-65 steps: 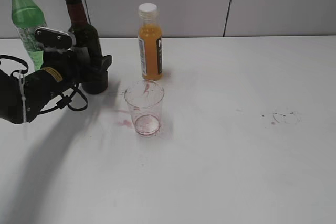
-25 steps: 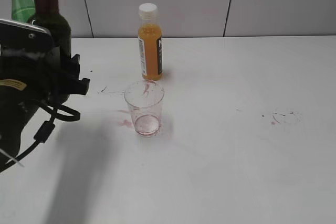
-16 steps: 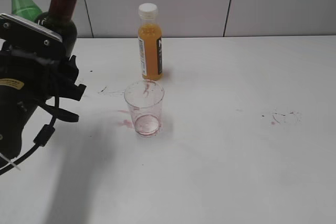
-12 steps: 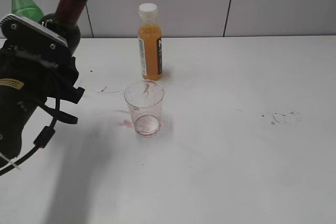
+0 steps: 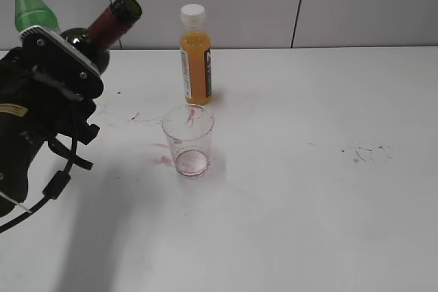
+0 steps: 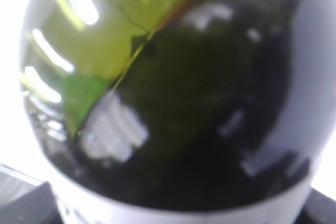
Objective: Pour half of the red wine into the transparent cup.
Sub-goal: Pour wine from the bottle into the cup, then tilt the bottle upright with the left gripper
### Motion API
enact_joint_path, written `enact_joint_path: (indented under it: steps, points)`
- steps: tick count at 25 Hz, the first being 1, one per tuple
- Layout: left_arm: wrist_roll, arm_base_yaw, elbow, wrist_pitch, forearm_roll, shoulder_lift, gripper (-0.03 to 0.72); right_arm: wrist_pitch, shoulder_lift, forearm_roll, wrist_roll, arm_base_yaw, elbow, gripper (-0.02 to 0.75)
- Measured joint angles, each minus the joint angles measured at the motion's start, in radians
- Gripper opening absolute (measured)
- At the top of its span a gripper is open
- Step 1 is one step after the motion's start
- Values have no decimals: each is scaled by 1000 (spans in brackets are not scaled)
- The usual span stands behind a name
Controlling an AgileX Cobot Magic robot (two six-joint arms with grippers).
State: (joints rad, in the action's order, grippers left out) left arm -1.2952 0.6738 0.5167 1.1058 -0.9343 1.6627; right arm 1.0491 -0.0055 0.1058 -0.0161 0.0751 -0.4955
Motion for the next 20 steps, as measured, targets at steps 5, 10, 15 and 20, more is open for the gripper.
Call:
enact_joint_path:
  steps: [5, 10, 15, 20]
  points:
    - [-87, -1, 0, 0, -17, 0, 539, 0, 0, 0, 0, 0, 0, 571]
    - [-167, -12, 0, 16, -11, 17, 539, 0, 0, 0, 0, 0, 0, 571]
    - [-248, -22, 0, 22, -7, 60, 539, 0, 0, 0, 0, 0, 0, 571]
    - [-301, -22, 4, 24, 1, 110, 539, 0, 0, 0, 0, 0, 0, 571]
